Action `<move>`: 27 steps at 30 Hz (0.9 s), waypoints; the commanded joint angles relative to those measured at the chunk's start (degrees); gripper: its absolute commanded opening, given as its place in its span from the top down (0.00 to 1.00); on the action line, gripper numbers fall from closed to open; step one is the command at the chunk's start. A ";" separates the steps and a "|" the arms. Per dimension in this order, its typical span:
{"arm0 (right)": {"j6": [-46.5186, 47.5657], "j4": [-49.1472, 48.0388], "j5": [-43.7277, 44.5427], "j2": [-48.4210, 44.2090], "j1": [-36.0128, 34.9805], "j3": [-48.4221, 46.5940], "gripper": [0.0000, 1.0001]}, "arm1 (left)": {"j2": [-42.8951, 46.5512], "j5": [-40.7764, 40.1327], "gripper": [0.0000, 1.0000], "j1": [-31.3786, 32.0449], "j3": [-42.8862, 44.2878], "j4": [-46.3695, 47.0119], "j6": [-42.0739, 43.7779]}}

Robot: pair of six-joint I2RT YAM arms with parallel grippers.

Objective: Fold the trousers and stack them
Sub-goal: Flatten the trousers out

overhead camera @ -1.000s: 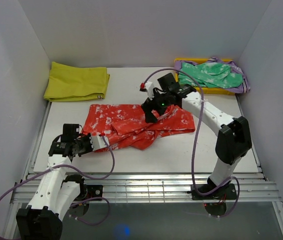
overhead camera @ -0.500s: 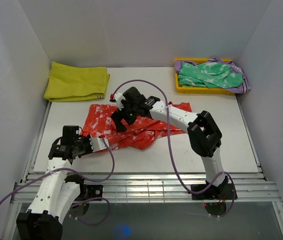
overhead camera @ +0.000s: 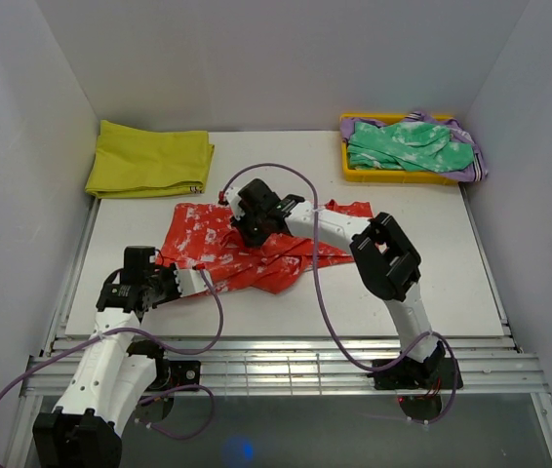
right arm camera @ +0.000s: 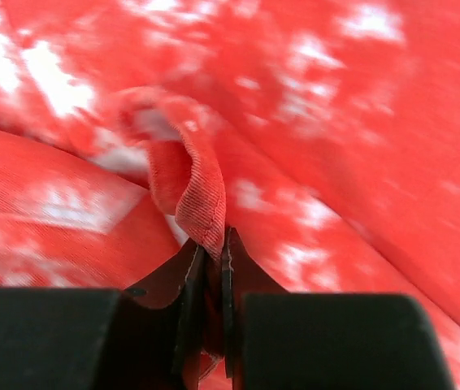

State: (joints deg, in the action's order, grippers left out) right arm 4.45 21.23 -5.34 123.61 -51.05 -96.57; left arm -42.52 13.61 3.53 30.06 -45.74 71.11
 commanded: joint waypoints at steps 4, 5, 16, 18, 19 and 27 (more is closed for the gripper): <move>6.35 0.12 -1.24 -19.08 15.52 2.53 0.92 | -0.28 -2.35 1.00 -0.19 -0.36 2.32 0.17; 8.19 0.47 -1.33 -20.41 17.45 2.27 0.92 | -0.72 -2.70 1.00 -0.19 -0.18 2.40 0.52; 17.87 4.07 -3.27 -17.90 42.16 -8.88 0.92 | 0.59 -7.45 1.00 -0.63 0.43 4.25 3.32; 19.62 4.17 -0.04 -15.35 44.44 -12.65 0.92 | 1.47 -7.45 1.00 -0.72 0.26 3.99 3.77; 21.03 3.91 1.55 -14.46 45.15 -13.98 0.92 | 1.74 -7.54 1.00 -0.72 -0.09 4.07 4.03; 22.71 5.75 9.55 -6.54 50.25 -31.21 0.92 | 1.39 -8.24 1.00 -0.98 -1.50 5.91 3.94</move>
State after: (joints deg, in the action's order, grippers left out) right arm 24.23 29.21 -1.17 118.80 -1.96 -121.23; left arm -41.60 6.72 3.09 29.41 -41.36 74.02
